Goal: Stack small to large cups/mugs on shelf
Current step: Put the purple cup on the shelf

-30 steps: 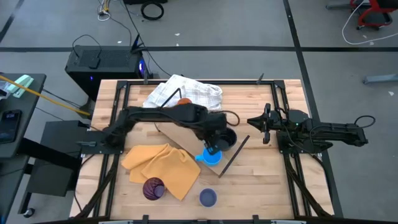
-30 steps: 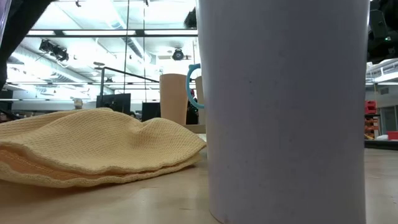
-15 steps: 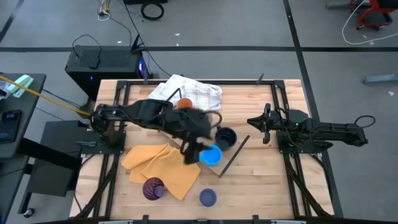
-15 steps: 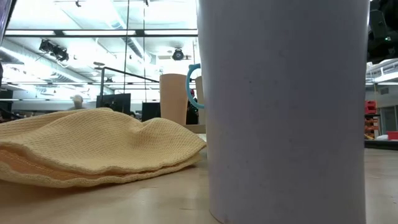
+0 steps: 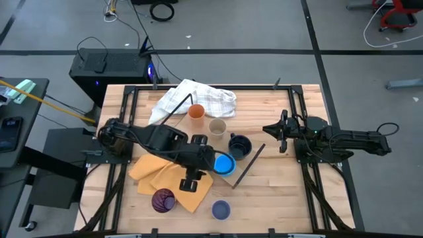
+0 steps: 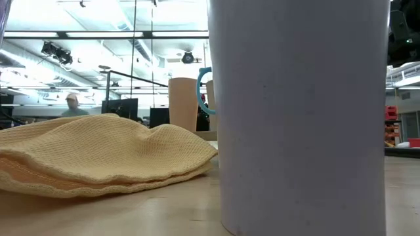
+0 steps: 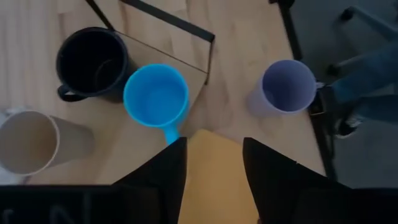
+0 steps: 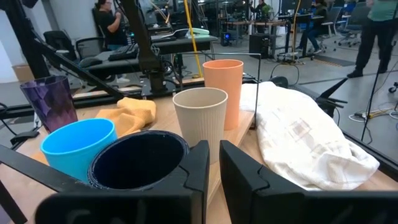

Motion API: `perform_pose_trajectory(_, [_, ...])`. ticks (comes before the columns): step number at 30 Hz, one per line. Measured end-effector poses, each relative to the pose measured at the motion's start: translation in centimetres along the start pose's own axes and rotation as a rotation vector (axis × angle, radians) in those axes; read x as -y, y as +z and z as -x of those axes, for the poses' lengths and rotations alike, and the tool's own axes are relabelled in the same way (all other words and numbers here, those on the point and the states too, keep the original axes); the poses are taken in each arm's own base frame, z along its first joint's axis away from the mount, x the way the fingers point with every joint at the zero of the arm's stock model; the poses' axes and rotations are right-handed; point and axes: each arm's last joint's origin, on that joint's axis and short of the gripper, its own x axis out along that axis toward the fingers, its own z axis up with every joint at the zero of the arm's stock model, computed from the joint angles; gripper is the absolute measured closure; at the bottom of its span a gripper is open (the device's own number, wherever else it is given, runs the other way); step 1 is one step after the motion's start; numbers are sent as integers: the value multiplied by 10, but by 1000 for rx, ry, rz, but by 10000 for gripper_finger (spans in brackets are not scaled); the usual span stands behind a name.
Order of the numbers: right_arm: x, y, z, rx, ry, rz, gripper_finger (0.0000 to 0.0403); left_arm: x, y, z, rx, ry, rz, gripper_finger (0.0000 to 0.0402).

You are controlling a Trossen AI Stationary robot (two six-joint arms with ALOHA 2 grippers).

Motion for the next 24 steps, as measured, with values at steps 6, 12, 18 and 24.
perform_pose_trajectory(6, [0,0,0,-1,0,0,357,8,3,-2,33,22,-23,253])
perform_pose_trajectory(12, [0,0,0,-1,0,0,357,22,22,-8,212,-14,-48,265])
perform_pose_trajectory(18, [0,0,0,-1,0,0,357,34,31,-34,235,-48,-27,277])
perform_pose_trajectory(24, [0,-1,-1,-6,0,0,357,50,38,-68,235,-104,69,271])
